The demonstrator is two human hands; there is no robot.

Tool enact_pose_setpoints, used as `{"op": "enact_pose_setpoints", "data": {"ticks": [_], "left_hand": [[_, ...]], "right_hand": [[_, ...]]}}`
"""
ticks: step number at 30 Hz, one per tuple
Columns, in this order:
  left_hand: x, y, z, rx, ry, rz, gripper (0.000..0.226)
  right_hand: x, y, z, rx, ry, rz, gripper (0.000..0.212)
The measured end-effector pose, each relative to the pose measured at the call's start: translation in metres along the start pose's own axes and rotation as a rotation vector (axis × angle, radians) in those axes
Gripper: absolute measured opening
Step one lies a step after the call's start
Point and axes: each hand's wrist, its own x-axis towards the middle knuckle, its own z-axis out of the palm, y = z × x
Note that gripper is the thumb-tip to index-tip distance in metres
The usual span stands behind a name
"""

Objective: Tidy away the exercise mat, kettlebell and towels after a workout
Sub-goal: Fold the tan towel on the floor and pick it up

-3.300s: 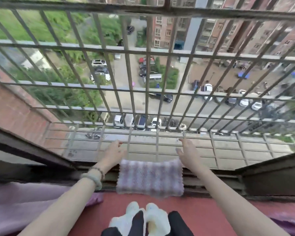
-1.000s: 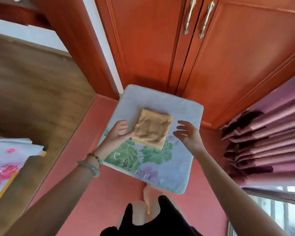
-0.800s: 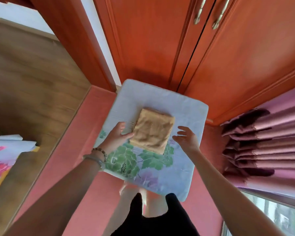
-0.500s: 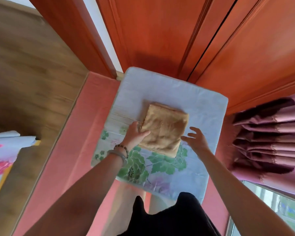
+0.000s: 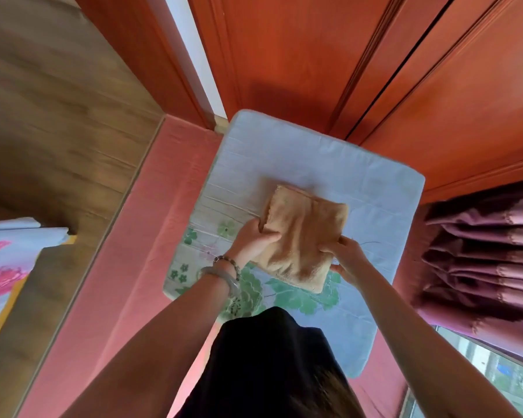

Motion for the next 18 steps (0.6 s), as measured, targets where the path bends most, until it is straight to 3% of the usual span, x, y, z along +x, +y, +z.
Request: {"op": "enact_pose_setpoints", "data": {"ticks": [7, 11, 18], "left_hand": [[-0.079, 0.029, -0.051, -0.129, 0.057, 0.128, 0.016], [-0.137, 0.036, -0.088, -0.202, 0.169, 0.207, 0.015], [-0.225, 0.015, -0.164, -0.414, 0.451, 0.259, 0.035]], "right_hand": [[-0.093, -0.051, 0.01, -0.02, -0.261, -0.226, 0.044], [-0.137, -0.078, 0.044, -0.109, -0.341, -0.333, 0.038], [-0.195, -0.108, 0.143, -0.363, -0.516, -0.515, 0.04]]}}
